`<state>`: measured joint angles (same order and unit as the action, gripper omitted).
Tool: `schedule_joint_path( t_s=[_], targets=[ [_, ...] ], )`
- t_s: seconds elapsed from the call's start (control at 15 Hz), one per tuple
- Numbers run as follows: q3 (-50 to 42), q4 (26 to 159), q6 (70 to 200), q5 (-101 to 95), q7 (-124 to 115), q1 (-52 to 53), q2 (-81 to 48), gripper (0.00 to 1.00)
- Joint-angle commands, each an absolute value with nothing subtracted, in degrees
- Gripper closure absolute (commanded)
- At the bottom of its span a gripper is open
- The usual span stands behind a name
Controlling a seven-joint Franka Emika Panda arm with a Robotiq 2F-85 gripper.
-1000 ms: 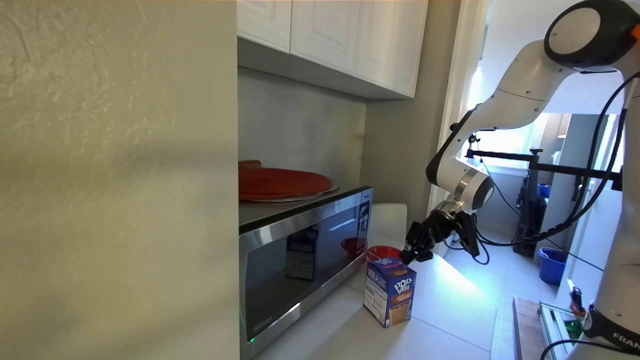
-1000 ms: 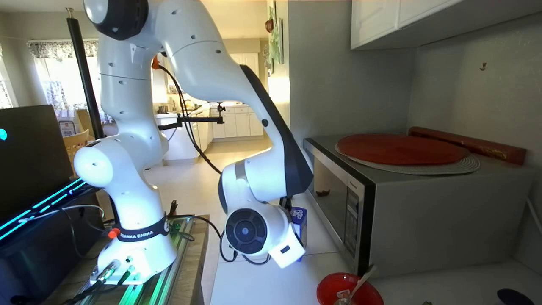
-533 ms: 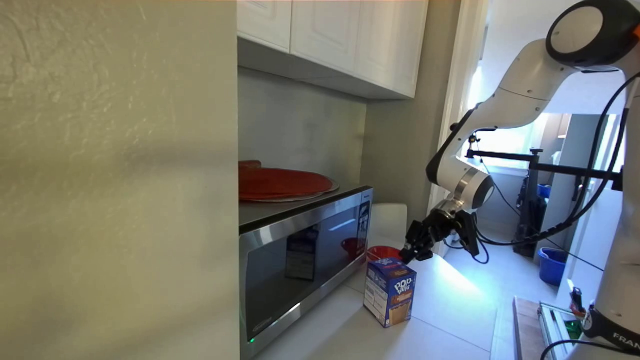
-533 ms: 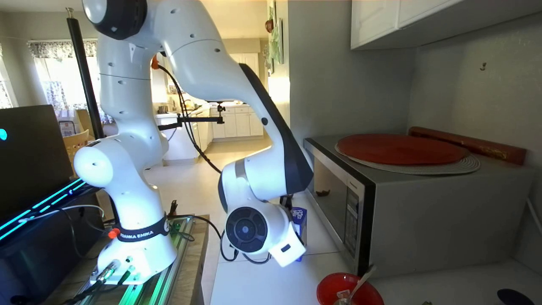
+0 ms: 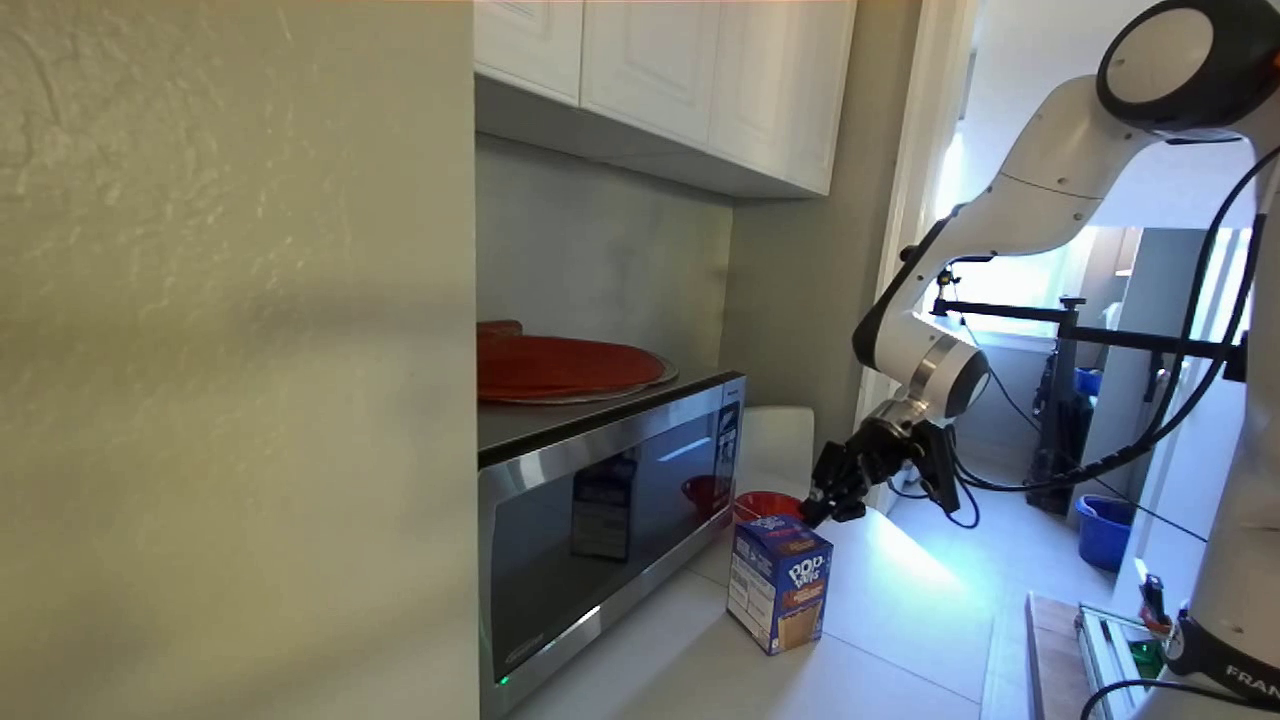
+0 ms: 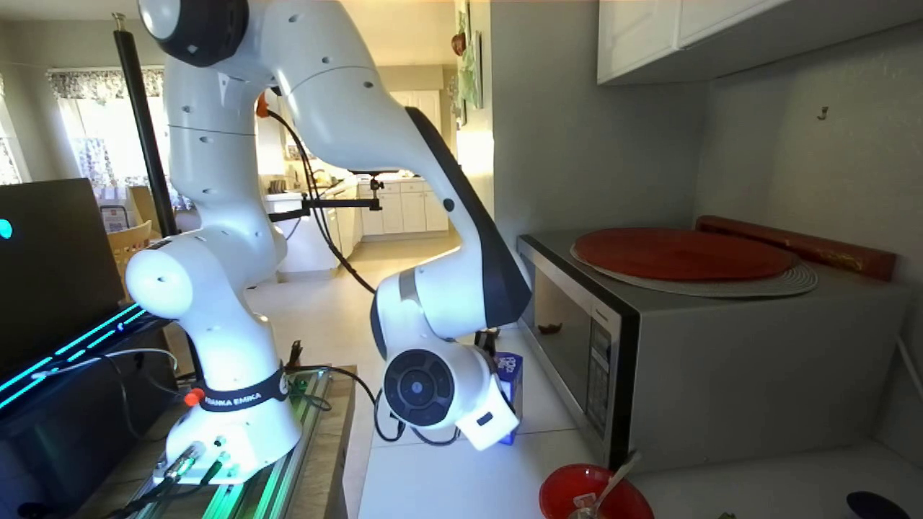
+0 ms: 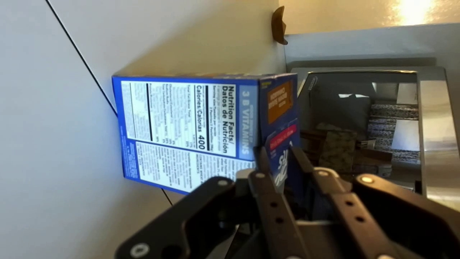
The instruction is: Open the blue box.
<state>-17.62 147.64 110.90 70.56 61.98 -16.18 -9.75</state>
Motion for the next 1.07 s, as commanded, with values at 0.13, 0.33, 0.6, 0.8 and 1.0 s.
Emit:
schedule_joint_path(
  t_s=[0.13, 0.33, 0.6, 0.8, 1.0],
  targets=[
    [-17.2, 149.7, 111.6, 69.7, 61.7, -16.0, -7.8, 0.78],
    [-16.8, 149.1, 111.5, 70.4, 61.6, -15.9, -8.1, 0.77],
    [-16.2, 148.2, 111.4, 71.7, 61.1, -15.6, -8.4, 0.77],
    [-15.8, 147.3, 111.5, 72.2, 61.1, -15.4, -8.9, 0.76],
    [-15.6, 146.5, 111.6, 72.6, 61.4, -15.2, -9.4, 0.79]
  ],
)
